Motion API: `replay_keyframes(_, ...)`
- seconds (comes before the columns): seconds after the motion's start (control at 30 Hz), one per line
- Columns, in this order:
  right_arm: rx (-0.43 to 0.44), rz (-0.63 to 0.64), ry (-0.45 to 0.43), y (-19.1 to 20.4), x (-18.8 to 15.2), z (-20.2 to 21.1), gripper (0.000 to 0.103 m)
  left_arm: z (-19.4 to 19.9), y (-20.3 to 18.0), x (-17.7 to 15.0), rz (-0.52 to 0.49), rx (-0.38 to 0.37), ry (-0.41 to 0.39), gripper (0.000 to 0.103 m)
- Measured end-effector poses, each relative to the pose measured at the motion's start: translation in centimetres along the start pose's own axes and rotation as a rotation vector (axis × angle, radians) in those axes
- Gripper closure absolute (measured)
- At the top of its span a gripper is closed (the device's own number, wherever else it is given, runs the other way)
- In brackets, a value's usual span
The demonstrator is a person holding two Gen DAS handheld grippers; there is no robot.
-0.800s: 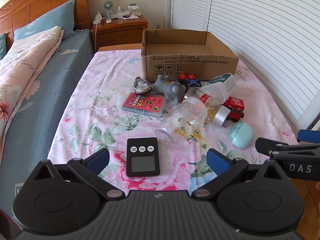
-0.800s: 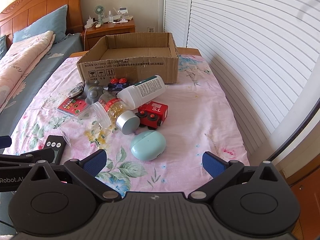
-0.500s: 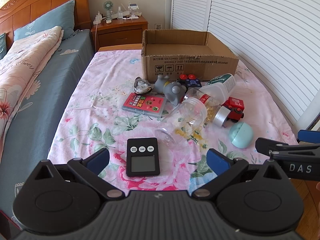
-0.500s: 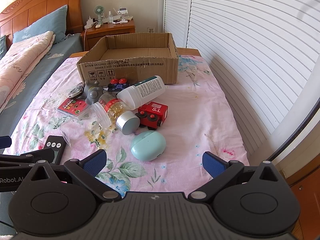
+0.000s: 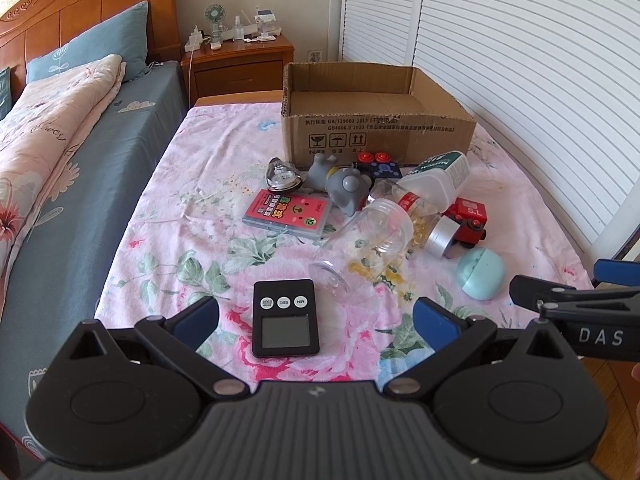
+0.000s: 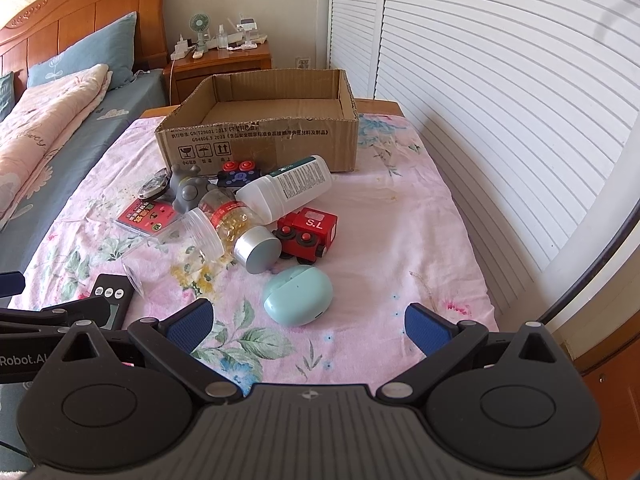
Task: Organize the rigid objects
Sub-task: 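Move the left gripper over the black digital scale and lower it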
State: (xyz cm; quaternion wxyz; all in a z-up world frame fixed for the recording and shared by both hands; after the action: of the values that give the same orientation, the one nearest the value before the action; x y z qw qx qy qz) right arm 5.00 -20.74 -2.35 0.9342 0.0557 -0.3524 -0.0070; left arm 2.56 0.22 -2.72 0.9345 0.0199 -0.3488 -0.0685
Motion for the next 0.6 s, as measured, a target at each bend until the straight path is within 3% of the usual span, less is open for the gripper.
replay_keyframes(0.6, 0.112, 0.105, -0.077, 0.0, 0.8, -1.0, 0.000, -0.9, 2.3, 0.9, -0.115, -0.011, -0.084, 0.001)
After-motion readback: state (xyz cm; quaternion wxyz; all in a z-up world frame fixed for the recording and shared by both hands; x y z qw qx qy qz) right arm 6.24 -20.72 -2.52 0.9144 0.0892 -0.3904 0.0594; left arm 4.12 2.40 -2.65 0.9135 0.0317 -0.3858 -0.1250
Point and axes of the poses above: each gripper's, at about its wrist camera, not at the fingertips, and z roughly against the way its jaws point, y to its left, x to its top, the point moved 4 cm from there along -z, roughly the way its jaws point, and after that the axes turned 9 degrees about -z, right-handed, at the moved point
